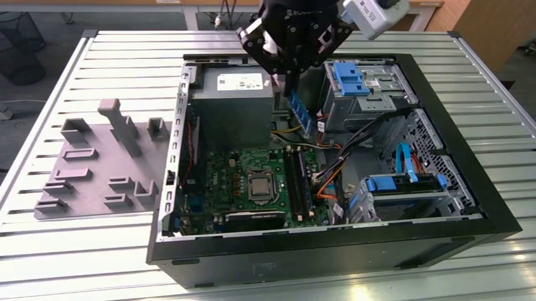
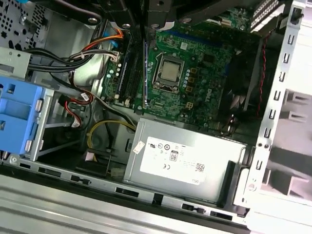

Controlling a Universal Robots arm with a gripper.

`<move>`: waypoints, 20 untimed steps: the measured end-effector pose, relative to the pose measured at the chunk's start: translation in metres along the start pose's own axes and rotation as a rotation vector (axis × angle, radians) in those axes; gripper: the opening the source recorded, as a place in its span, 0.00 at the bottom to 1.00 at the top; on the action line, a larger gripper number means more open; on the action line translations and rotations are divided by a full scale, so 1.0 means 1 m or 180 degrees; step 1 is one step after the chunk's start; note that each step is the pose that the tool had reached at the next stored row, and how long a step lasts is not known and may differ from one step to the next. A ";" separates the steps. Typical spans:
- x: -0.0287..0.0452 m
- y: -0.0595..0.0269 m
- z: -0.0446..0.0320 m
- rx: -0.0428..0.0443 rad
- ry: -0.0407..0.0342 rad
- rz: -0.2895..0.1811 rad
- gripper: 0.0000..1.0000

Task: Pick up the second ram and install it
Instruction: 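Insert the second ram into the second slot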

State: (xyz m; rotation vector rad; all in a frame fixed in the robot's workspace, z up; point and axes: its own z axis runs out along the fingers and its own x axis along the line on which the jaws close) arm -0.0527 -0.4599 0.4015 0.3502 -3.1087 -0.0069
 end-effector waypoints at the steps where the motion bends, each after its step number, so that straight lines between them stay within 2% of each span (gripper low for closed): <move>1: 0.0000 0.0000 0.0001 0.0000 0.0000 0.0056 0.14; 14: 0.0000 0.0000 0.0013 -0.0003 -0.0003 0.0792 0.14; 20: 0.0000 0.0000 0.0017 -0.0004 -0.0003 0.0830 0.14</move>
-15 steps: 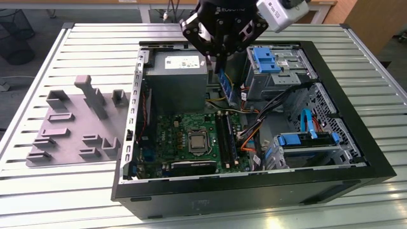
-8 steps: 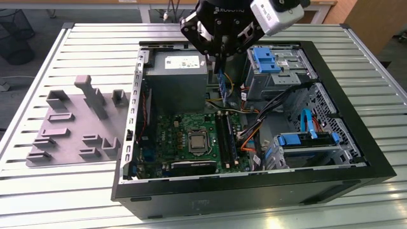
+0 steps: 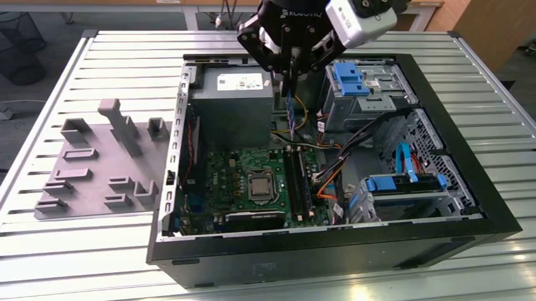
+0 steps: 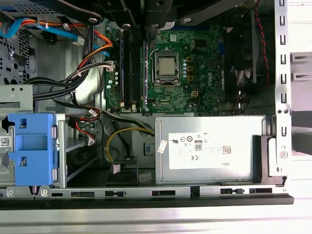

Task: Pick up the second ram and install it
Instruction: 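Insert the second ram into the second slot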

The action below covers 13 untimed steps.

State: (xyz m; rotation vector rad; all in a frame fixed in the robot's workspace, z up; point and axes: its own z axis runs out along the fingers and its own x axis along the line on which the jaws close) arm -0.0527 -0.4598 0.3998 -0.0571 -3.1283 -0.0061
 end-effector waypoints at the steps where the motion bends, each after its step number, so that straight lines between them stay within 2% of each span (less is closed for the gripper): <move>1: 0.0000 0.0000 0.0002 0.0000 0.0000 0.0000 0.14; 13: -0.0001 0.0000 0.0053 0.0011 -0.0004 0.0000 0.14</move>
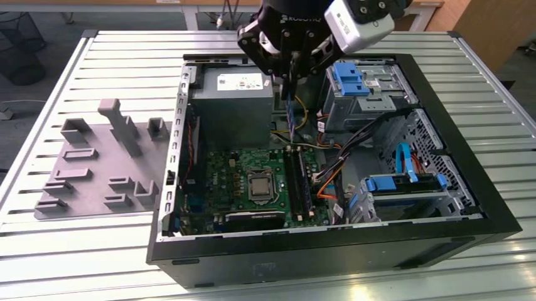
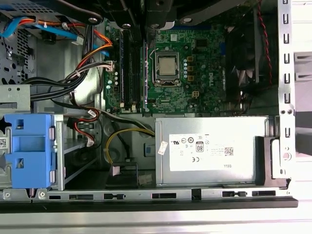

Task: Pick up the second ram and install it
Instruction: 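Insert the second ram into the second slot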

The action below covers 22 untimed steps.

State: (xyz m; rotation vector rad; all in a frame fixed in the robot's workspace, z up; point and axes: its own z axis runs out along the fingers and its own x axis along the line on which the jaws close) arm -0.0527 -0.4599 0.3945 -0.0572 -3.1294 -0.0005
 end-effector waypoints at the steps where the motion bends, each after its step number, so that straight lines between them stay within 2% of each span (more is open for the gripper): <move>1: 0.0000 0.0000 0.0005 0.0000 0.0000 0.0000 0.14; 22: -0.0001 0.0000 0.0093 0.0013 -0.0001 0.0000 0.14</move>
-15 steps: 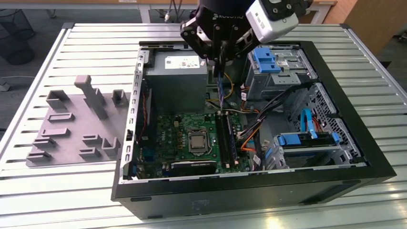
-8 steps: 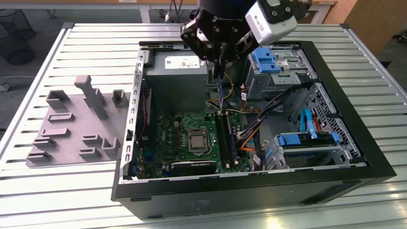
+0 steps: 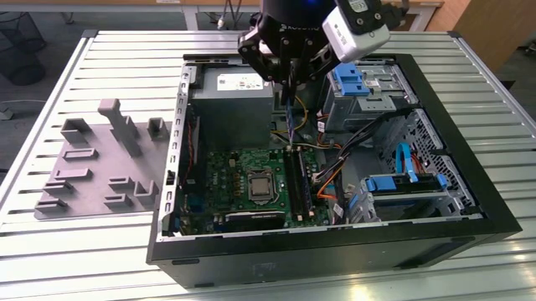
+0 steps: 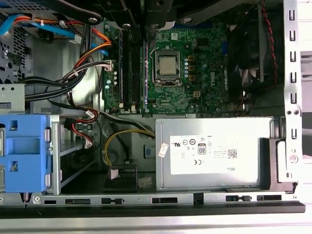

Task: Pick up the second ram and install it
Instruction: 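Insert the second ram into the second slot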

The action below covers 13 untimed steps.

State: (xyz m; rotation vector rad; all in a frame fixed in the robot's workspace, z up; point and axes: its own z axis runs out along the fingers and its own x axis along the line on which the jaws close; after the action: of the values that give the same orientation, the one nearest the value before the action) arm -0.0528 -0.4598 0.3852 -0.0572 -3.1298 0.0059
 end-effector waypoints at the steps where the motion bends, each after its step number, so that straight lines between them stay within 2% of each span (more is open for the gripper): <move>1: 0.0000 0.0000 0.0004 0.0001 0.0000 0.0000 0.14; 13: -0.0001 0.0000 0.0049 0.0012 -0.0001 0.0000 0.14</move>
State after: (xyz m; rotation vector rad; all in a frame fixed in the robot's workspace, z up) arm -0.0528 -0.4598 0.3804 -0.0573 -3.1300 0.0117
